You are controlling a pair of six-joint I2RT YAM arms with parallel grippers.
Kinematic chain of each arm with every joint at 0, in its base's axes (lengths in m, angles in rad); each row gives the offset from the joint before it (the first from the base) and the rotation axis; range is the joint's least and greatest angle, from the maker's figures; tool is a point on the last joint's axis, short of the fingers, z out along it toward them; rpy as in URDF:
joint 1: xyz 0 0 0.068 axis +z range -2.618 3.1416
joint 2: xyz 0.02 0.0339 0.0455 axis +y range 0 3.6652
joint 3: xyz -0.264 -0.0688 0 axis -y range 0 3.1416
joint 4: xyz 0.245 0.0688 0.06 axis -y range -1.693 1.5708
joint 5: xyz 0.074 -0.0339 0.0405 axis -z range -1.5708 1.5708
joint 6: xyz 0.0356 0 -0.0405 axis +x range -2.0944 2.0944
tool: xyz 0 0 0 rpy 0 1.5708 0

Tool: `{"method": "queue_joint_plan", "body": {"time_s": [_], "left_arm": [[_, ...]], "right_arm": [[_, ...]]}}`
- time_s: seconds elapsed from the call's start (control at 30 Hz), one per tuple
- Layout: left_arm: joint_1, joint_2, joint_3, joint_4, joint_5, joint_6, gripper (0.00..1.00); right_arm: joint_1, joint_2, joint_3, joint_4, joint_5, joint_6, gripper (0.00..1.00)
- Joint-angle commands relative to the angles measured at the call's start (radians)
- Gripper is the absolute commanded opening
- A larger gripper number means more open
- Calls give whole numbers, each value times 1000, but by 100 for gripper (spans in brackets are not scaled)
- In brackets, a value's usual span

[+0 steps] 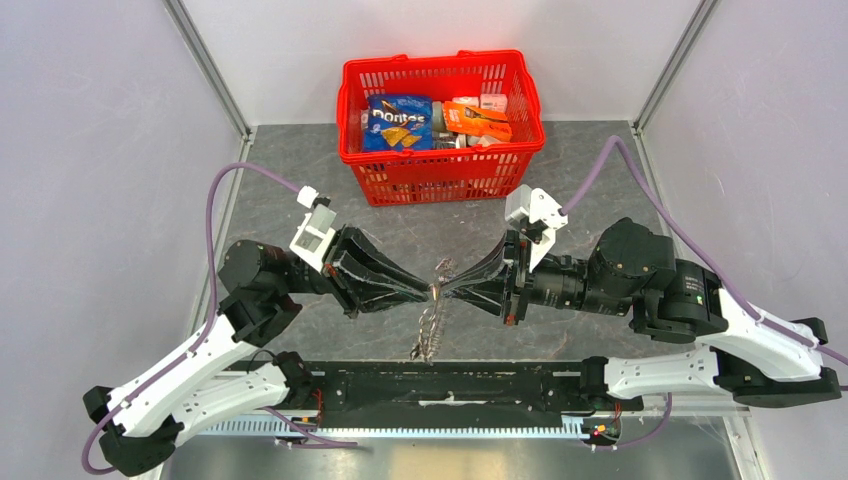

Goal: Put the keys on the keyring

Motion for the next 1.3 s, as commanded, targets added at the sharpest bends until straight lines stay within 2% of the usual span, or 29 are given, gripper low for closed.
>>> {"method": "queue_joint_plan", "body": {"time_s": [0.0,0.63,1.27], "left_arm": [[-3,1,13,2,2,27,25],[-3,-20,13,-6,-19,42,32],[-3,-17,15,-6,-32,52,32]], "right_arm": [[-2,-20,12,87,15,5,0],[-2,-12,-5,68,30,11,0],[-2,2,-10,69,15,15,0]]}}
